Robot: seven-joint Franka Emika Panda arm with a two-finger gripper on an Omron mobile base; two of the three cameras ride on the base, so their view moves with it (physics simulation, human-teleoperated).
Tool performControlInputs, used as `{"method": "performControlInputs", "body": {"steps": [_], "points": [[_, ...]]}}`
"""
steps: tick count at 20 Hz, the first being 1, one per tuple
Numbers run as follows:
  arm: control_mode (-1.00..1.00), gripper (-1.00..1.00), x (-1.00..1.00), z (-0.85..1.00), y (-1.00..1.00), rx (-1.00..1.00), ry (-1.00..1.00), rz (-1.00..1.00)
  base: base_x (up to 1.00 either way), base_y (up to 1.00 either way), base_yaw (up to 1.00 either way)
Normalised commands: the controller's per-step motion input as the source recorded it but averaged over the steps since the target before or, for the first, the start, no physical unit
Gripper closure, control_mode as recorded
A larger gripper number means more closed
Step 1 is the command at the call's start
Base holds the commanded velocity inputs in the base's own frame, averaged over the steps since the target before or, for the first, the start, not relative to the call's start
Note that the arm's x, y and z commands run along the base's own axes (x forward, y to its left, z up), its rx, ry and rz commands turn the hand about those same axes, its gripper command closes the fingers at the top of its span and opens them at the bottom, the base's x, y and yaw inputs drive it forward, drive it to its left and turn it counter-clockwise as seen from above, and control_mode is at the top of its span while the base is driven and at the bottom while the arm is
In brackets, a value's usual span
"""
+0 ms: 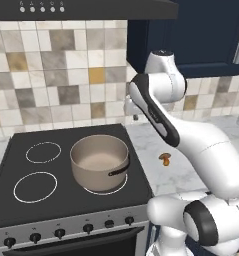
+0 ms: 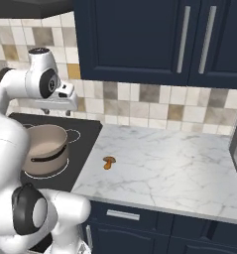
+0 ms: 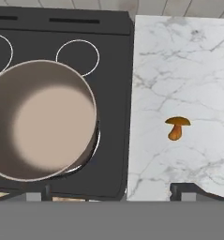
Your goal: Turn on the burner for the pot on the stove. Wait thirty seconds for the pot to heat up. Then add the mushroom to the pot.
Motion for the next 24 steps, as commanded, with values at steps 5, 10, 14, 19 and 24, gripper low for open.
{"method": "performControlInputs", "body": {"steps": [5, 10, 14, 19, 24], "points": [[-1.0, -1.0, -0.64, -0.14, 1.0, -0.01, -0.02, 0.0, 0.0, 0.0, 0.0], [-1.0, -1.0, -0.96, -0.45, 0.92, 0.0, -0.17, 0.0, 0.0, 0.0, 0.0], [-1.0, -1.0, -1.0, -0.57, 0.67, 0.0, -0.28, 0.0, 0.0, 0.0, 0.0], [-1.0, -1.0, -1.0, -0.54, 0.46, 0.0, -0.27, -0.05, 0.0, 0.0, 0.0], [-1.0, -1.0, -0.72, -0.65, 0.34, 0.0, -0.16, -0.09, 0.0, 0.0, 0.0]]}}
